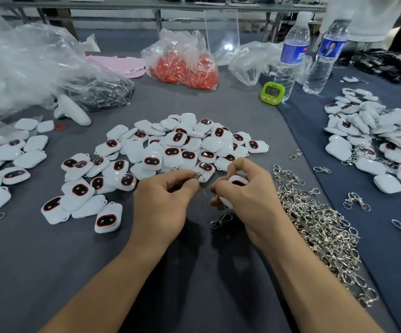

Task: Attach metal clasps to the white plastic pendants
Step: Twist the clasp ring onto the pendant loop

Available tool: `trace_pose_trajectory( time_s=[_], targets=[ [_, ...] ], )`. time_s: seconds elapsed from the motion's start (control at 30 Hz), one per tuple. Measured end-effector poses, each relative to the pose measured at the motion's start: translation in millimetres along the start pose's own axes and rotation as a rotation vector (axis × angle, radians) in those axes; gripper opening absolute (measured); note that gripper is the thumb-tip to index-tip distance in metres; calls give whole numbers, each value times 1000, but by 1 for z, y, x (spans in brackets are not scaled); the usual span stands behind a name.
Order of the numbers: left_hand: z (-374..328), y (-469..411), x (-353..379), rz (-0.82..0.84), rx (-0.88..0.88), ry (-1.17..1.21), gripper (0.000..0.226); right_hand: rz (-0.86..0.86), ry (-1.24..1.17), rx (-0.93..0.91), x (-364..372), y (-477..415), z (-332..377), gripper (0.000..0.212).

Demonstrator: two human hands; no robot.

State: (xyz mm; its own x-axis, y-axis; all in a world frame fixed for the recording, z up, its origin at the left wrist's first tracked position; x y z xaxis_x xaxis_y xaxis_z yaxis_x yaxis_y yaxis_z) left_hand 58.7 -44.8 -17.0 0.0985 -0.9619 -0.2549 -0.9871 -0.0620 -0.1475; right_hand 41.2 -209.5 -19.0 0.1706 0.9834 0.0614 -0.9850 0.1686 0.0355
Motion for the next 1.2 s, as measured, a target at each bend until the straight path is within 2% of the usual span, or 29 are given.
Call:
trace_pose_trajectory(
  time_s=[0.17,0.33,0.47,0.63,0.77,0.9,1.1,1.2],
  targets=[
    [-2,1,4,63,-122,249,25,165,-104,109,13,4,-5,12],
    [-10,2,4,145,-60,330,27,118,-134,19,11,2,-1,8],
    [-12,3,5,168,-20,309,26,126,-168,52,10,3,-1,5],
    [-10,2,4,92,-10,209,31,81,-155,53,8,2,-1,18],
    [-13,2,5,126,-7,226,41,92,-111,67,12,2,-6,9],
    [-12,2,5,151,-16,243,31,119,-87,64,9,0,-5,22],
    [-9,1,5,137,-18,247,29,24,-114,80,4,-2,-7,13],
    [-9,0,7,157,-1,233,34,134,-170,127,9,0,-8,13]
  ],
)
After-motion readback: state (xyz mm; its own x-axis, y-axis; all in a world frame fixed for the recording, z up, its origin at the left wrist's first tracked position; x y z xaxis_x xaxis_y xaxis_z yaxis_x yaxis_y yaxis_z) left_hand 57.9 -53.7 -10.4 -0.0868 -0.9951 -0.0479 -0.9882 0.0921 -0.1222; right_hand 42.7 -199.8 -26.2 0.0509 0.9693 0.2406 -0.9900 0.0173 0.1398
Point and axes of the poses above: each hand's wrist, its own y-axis away from the middle knuckle, its own x-axis out of the palm, z = x × y, the point moved 5 cm from there along -y, towards the middle knuckle, and after that the axes turned 2 degrees about z, right-handed, at the moved point
